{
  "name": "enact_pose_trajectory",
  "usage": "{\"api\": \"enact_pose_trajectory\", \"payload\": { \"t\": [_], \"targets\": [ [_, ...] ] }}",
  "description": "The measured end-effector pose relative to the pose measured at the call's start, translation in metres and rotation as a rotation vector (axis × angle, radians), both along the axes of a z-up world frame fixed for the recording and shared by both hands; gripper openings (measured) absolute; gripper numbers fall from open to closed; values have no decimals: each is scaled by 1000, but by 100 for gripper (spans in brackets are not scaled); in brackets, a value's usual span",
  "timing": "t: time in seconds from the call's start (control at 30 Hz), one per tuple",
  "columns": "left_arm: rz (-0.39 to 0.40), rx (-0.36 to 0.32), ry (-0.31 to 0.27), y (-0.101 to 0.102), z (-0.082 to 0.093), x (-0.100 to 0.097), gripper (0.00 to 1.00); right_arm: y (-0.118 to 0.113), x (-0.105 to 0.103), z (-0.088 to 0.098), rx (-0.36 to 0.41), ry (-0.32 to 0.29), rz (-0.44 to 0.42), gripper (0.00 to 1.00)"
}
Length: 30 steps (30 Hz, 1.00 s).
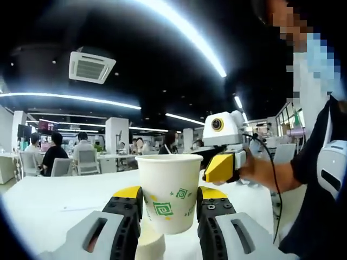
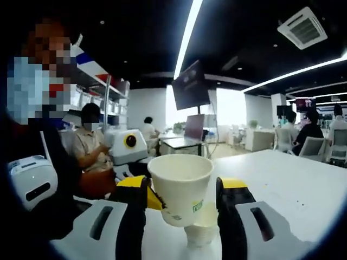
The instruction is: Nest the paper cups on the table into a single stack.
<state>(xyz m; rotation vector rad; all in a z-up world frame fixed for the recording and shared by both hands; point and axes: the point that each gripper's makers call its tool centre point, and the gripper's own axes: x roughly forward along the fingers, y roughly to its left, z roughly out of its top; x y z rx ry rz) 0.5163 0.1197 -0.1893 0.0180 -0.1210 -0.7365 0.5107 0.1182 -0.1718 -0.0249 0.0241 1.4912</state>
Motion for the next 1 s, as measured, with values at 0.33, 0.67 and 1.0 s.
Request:
{"api": "enact_pose_trajectory", "payload": {
  "t": [0.33, 0.67, 1.0],
  "targets": [
    [20, 10, 9, 9, -4, 2, 43, 7, 0, -2, 7, -5, 16, 44],
    [51, 18, 8, 25, -8, 1, 50, 8, 5, 3, 28, -20, 4, 42],
    [119, -69, 18, 68, -5, -19, 81, 9, 15, 3, 45, -17, -33, 42]
  ]
}}
